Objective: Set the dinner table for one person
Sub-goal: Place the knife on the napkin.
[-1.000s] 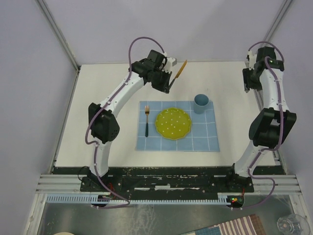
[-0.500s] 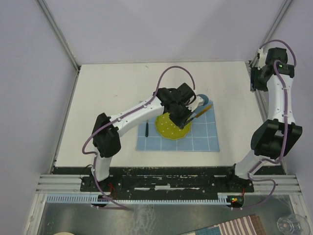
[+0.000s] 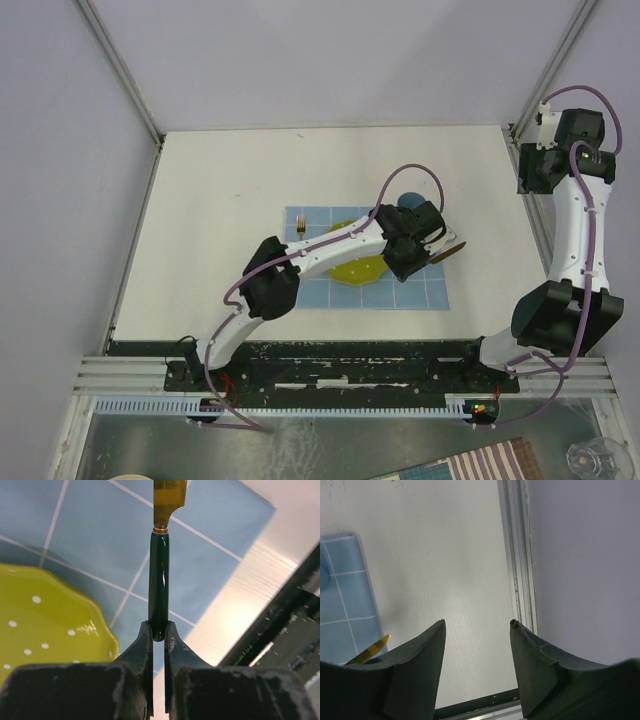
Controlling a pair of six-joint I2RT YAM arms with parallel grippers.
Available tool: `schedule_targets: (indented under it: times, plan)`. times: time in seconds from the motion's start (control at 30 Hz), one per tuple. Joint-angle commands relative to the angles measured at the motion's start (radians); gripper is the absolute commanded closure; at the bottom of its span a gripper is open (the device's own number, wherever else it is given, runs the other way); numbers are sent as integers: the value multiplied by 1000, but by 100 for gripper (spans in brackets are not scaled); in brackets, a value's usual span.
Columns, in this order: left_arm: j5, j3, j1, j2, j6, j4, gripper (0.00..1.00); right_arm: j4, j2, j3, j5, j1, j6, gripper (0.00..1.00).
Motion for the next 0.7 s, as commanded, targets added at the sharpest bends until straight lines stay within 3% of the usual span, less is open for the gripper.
schedule_targets:
  times: [0.0, 0.67]
  plan:
    - [-53, 117, 13, 85, 1, 33, 97, 24, -57, -12, 11, -29, -33, 38]
    - [-21, 160, 11, 265, -38, 113, 97, 4, -71, -27, -35, -47, 11, 36]
